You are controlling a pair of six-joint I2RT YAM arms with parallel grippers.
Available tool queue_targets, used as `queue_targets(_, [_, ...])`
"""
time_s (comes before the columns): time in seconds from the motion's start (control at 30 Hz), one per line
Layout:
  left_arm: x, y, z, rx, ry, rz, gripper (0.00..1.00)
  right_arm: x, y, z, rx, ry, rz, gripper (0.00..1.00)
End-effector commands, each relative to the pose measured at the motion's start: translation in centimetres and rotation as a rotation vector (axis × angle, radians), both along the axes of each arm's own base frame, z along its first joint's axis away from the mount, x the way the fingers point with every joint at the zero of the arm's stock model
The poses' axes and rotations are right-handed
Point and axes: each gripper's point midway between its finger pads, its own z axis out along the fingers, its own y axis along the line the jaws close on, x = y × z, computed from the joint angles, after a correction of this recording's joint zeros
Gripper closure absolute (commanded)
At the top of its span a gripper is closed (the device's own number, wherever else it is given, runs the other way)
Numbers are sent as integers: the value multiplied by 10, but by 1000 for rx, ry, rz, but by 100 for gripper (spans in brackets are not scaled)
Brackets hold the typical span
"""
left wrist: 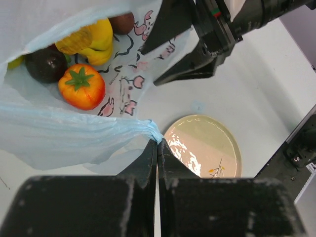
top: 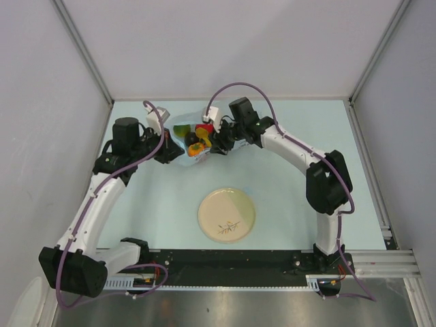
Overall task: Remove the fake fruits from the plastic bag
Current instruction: Adjust the plastic bag at the center of the board.
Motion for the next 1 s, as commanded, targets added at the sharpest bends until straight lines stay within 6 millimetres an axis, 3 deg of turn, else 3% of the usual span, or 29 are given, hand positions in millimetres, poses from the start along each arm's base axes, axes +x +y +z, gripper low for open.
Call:
queue_targets(0.0, [4,8,3,8,-34,15,100,-18,-4,9,17,83,35,47])
queue_targets(0.17, [1,7,2,4,-28,3,100,12,10,-4,19,37,-45,51])
queue_targets(0.23, [0,8,0,9,-22,5,100,21,15,3,42,31,-58,51])
queue_targets(0.4, [-2,6,-3,1,-16,-5,100,49,18,-15,14,-13,-184,49])
queue_targets(0.57, [-5,4,-5,-4,-8,-24,100,72,20,-4,78,-5,-239,45])
queue_targets(0.8, [-6,4,-11,-6,3,-22,100,47,23,21,202,164,-83,40])
queue_targets(0.97, [-7,3,-13,-9,5,-27,100,43,21,25,245,242,-81,17])
